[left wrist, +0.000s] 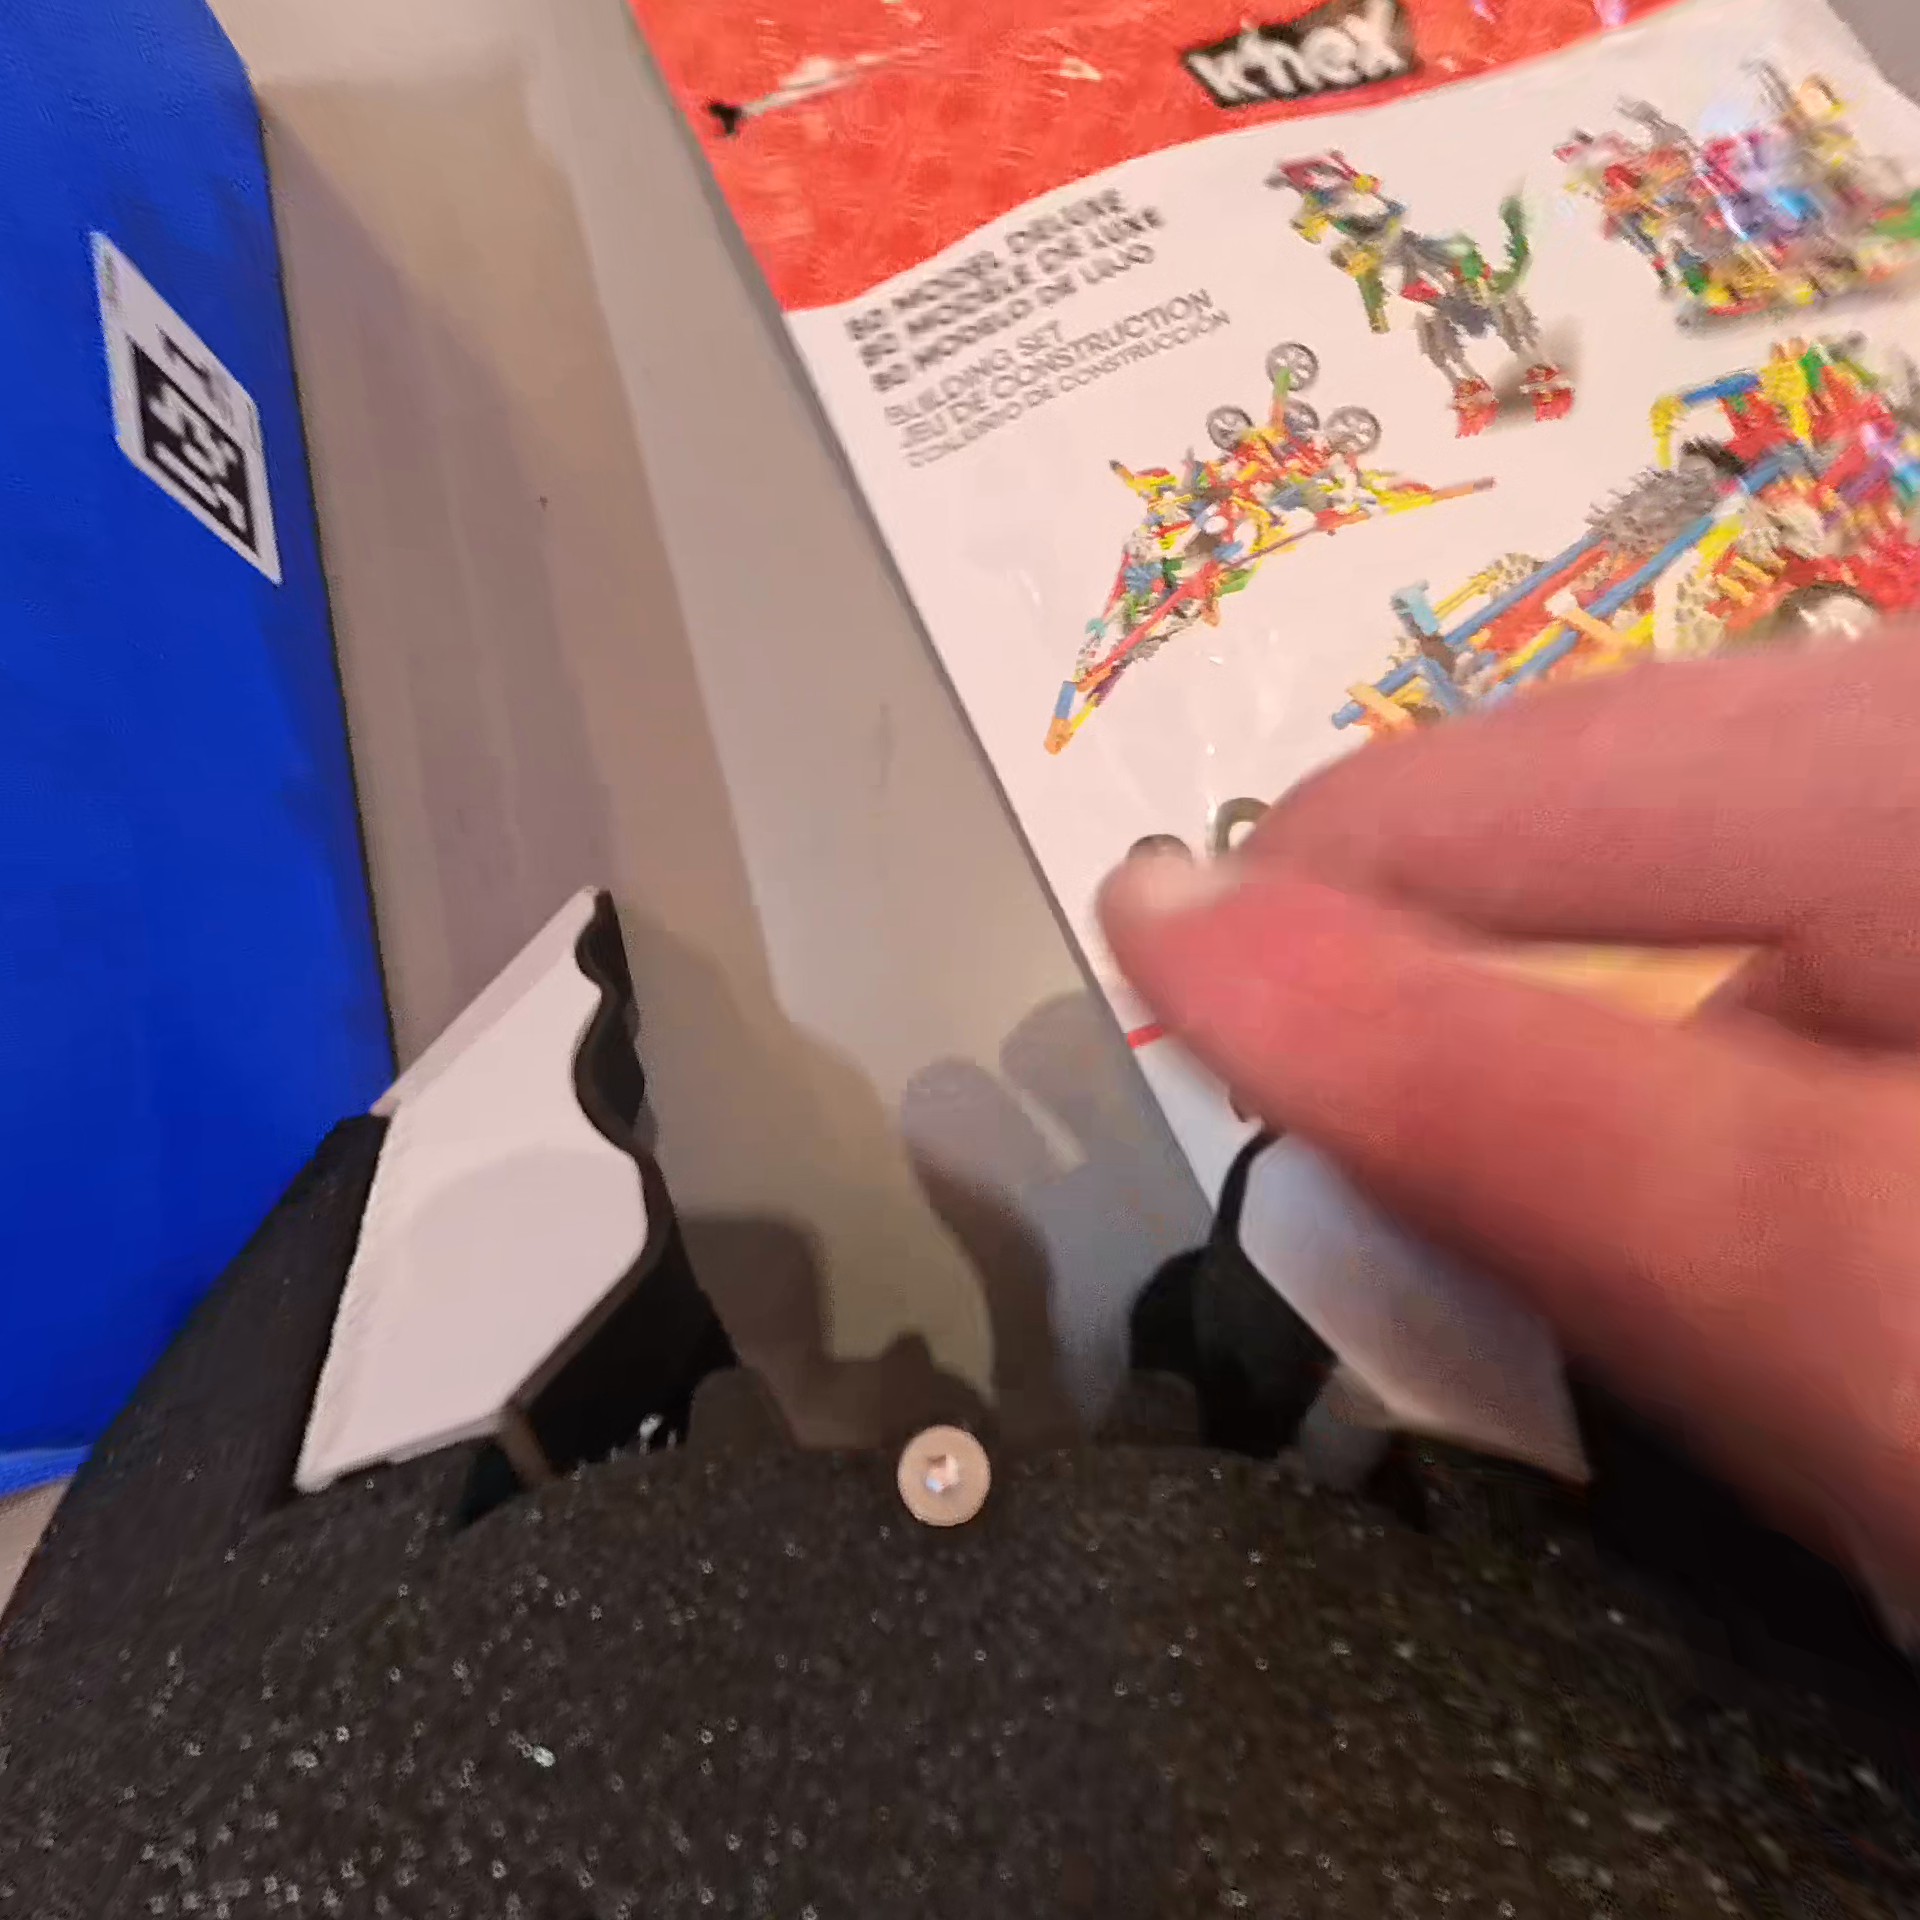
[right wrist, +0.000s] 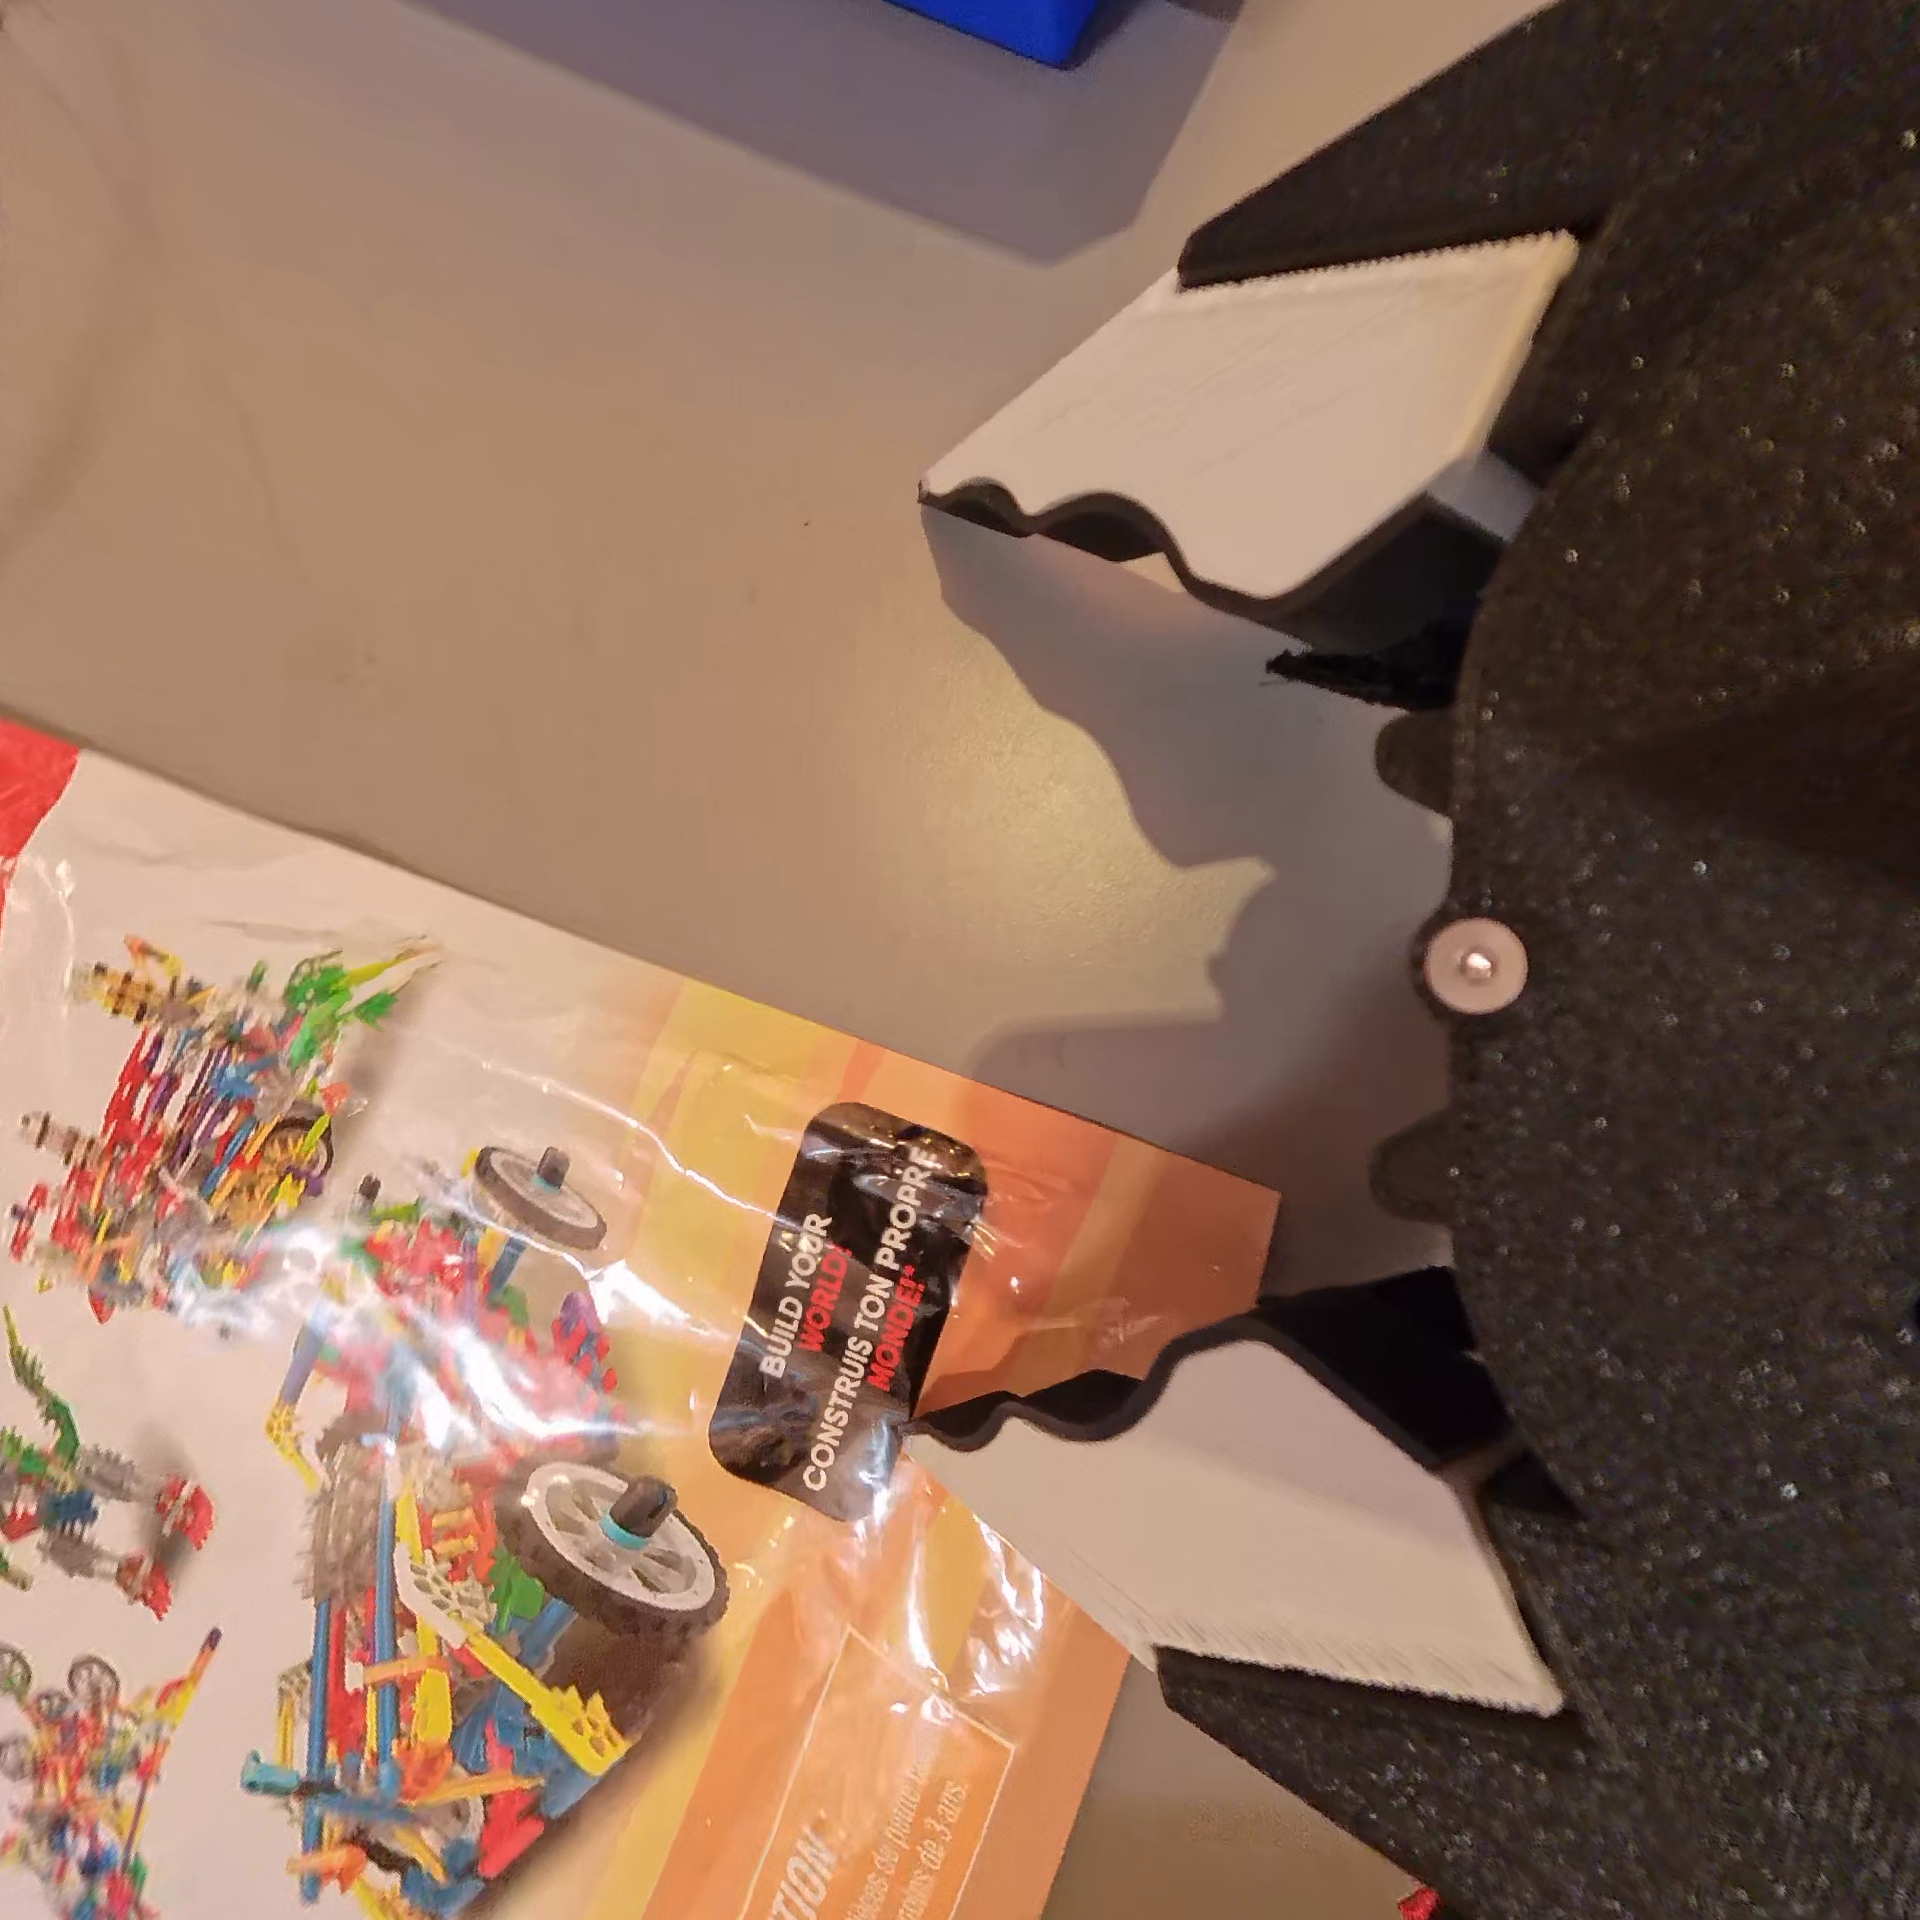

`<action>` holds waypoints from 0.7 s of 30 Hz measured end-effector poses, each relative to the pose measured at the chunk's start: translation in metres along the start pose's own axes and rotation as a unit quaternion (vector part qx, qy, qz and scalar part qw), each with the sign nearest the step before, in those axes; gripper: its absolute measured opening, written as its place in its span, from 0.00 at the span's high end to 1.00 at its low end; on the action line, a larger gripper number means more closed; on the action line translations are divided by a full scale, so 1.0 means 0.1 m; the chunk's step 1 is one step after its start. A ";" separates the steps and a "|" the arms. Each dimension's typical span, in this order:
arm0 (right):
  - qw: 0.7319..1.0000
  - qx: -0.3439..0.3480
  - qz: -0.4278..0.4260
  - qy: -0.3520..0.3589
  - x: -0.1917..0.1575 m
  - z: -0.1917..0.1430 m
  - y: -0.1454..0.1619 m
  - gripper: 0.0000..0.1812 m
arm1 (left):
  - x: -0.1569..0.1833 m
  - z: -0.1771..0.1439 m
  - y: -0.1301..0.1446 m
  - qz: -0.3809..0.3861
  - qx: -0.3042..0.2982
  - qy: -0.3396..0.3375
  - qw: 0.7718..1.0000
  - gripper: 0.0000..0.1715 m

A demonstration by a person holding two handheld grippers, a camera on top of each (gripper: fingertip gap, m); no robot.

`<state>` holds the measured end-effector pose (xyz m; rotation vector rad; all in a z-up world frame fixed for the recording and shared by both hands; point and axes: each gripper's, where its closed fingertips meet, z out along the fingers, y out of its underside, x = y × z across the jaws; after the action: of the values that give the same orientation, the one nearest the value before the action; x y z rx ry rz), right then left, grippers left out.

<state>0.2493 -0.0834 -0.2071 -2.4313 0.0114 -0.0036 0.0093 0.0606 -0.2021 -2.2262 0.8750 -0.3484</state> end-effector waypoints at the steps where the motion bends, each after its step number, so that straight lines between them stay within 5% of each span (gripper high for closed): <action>1: 1.000 -0.001 -0.001 0.001 0.00 0.00 0.00 0.14 | 0.01 -0.01 0.01 0.011 0.001 0.008 1.000 0.31; 21: 1.000 0.001 -0.001 0.000 -0.02 0.11 -0.05 0.15 | -0.09 0.03 0.00 0.020 0.010 0.019 1.000 0.29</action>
<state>0.2474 -0.0720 -0.2119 -2.4294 0.0082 -0.0052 0.0042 0.0683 -0.2038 -2.1874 0.9317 -0.3801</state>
